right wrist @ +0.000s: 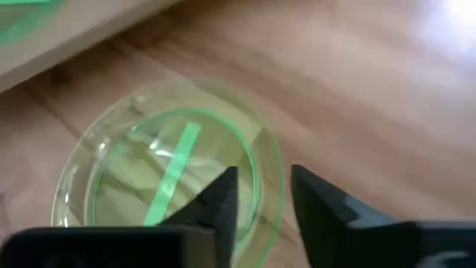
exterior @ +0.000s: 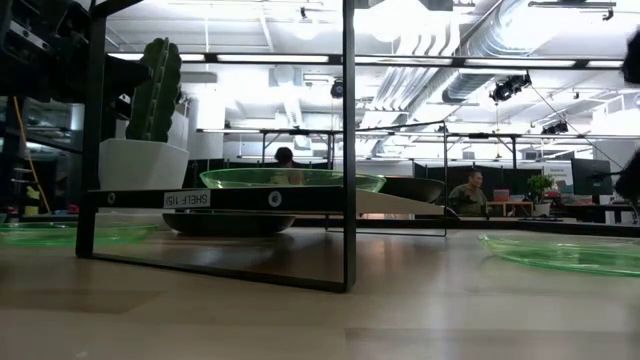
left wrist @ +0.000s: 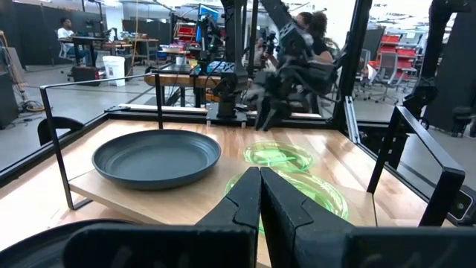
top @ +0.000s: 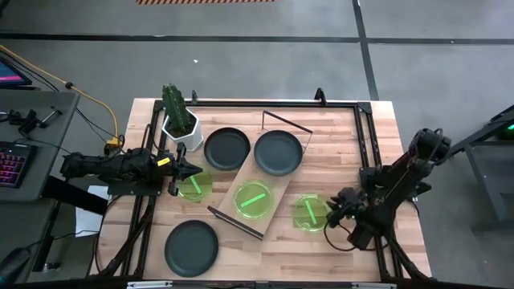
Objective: Place and stack plates onto a shelf
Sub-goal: Stack the bottom green plate on top of the green plate on the shelf
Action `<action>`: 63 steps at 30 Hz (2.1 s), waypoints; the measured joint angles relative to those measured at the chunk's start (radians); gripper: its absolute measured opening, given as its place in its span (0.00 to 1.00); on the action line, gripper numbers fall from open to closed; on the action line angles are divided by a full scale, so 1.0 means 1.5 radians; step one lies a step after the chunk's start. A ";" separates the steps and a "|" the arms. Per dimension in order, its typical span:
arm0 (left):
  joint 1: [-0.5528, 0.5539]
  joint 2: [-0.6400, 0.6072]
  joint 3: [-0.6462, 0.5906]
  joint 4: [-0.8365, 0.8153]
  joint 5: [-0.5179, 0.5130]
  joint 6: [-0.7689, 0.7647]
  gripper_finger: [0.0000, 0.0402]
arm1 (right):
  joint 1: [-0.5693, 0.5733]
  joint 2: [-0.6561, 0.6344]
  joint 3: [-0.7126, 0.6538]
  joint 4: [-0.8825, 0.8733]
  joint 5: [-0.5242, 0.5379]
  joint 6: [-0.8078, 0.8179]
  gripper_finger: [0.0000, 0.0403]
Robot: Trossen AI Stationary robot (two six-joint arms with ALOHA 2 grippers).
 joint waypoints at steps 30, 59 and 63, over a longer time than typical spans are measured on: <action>0.000 0.000 0.000 0.000 0.000 0.000 0.00 | -0.049 -0.064 -0.203 0.396 -0.036 -0.157 0.21; 0.000 0.000 0.000 0.000 0.000 0.000 0.00 | -0.086 -0.378 -0.202 0.477 -0.068 -0.443 0.00; 0.000 0.000 0.000 0.000 0.000 0.000 0.00 | -0.146 -0.382 -0.202 0.537 0.033 -0.513 0.00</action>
